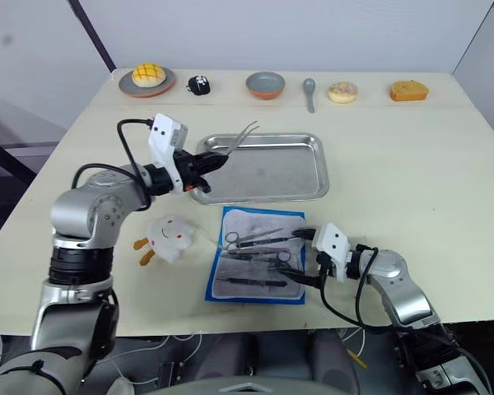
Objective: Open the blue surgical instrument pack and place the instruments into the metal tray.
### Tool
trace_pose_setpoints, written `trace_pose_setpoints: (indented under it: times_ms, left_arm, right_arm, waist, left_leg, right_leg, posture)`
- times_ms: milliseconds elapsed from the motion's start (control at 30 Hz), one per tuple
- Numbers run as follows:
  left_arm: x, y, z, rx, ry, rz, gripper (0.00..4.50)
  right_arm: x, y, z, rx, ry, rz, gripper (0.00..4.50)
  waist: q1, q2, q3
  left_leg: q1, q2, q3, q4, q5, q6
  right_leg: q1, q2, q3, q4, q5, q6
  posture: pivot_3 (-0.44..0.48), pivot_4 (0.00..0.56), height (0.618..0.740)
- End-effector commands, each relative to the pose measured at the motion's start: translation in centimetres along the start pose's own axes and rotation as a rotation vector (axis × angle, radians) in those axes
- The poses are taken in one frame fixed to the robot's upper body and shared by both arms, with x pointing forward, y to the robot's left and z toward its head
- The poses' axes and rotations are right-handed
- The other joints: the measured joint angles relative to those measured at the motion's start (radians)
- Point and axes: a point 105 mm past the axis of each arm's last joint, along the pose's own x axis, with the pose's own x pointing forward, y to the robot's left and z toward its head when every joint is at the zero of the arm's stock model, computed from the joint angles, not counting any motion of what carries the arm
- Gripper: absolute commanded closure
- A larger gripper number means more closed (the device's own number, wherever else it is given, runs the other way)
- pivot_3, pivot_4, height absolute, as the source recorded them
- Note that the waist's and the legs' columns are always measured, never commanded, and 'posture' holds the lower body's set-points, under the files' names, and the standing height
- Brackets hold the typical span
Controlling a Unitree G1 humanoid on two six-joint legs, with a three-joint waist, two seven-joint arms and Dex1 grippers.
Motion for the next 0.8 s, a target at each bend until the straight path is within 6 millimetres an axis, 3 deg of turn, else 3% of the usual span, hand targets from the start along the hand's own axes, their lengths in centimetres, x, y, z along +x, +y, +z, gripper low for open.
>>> trace_pose_setpoints:
  times_ms: [33, 267, 533, 800]
  left_arm:
    - [-0.4, 0.9, 0.9, 0.013, -0.038, 0.157, 4.47]
    - [0.6, 0.4, -1.0, -0.031, 0.002, 0.305, 4.47]
    - [1.9, 1.3, -3.4, -0.105, 0.099, 0.431, 4.47]
    - [2.5, 1.4, -5.0, -0.131, 0.142, 0.470, 4.47]
  right_arm:
    - [-0.7, 1.9, -5.8, 0.143, 0.206, 0.034, 0.00]
    - [-0.8, 1.9, -5.7, 0.140, 0.208, 0.033, 0.00]
    - [-0.7, 1.9, -5.7, 0.139, 0.202, 0.024, 0.00]
    - [-0.5, 1.8, -5.6, 0.136, 0.194, 0.015, 0.00]
  waist:
    - [0.000, 0.000, 0.000]
    - [0.004, 0.000, -0.002]
    - [0.003, 0.002, -0.003]
    - [0.002, 0.002, -0.003]
  left_leg:
    - [0.000, 0.000, 0.000, 0.000, 0.001, -0.001]
    - [0.001, -0.002, -0.001, -0.001, 0.001, -0.002]
    - [0.001, -0.003, -0.003, -0.002, 0.002, -0.003]
    - [0.002, -0.003, -0.006, -0.004, 0.003, -0.006]
  right_leg:
    - [0.000, 0.000, 0.000, 0.000, 0.000, 0.000]
    - [0.001, -0.002, -0.001, -0.001, 0.000, 0.000]
    - [0.003, -0.002, -0.002, -0.003, 0.000, 0.000]
    - [0.005, -0.003, -0.004, -0.005, 0.000, 0.000]
  posture:
    - [0.000, 0.150, 0.732]
    - [0.000, 0.150, 0.732]
    - [0.000, 0.150, 0.732]
    - [0.000, 0.150, 0.732]
